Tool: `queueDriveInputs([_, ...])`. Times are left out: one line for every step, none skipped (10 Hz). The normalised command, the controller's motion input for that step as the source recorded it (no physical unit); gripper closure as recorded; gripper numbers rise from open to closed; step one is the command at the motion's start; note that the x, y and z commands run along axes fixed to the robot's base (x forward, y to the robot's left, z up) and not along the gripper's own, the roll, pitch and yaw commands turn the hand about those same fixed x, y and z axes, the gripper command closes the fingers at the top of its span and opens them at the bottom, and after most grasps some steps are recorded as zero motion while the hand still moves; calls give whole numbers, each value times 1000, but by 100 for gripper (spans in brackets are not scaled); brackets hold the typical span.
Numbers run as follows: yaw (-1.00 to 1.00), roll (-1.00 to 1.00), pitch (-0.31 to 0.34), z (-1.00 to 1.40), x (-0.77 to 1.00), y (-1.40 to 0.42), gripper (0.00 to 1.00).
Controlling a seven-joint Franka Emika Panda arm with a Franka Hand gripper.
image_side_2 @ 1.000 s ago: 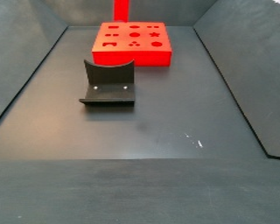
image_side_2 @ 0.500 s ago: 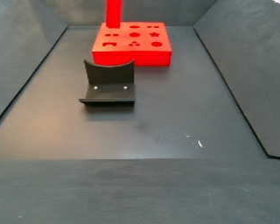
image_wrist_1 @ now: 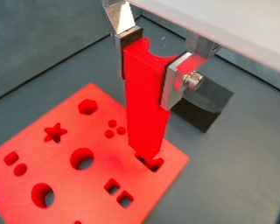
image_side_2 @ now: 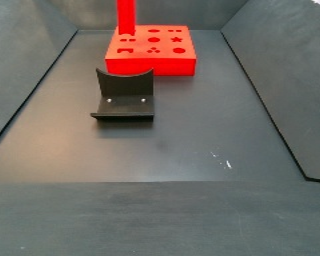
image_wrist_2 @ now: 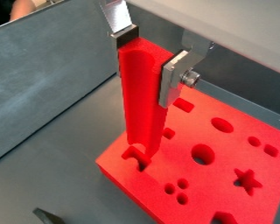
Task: Insert the arch object.
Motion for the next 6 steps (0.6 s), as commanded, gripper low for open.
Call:
queueDriveInputs([340,0,-13,-260,449,106,100])
queueDriveInputs([471,0,-11,-226,411,140,100])
queueDriveInputs([297,-20,-3,-86,149,3,100])
queueDriveInputs([160,30,0,-34,31,0,100])
queueDriveInputs([11,57,0,-40,0,-17,100])
queueDriveInputs([0,80,0,-86,0,0,100])
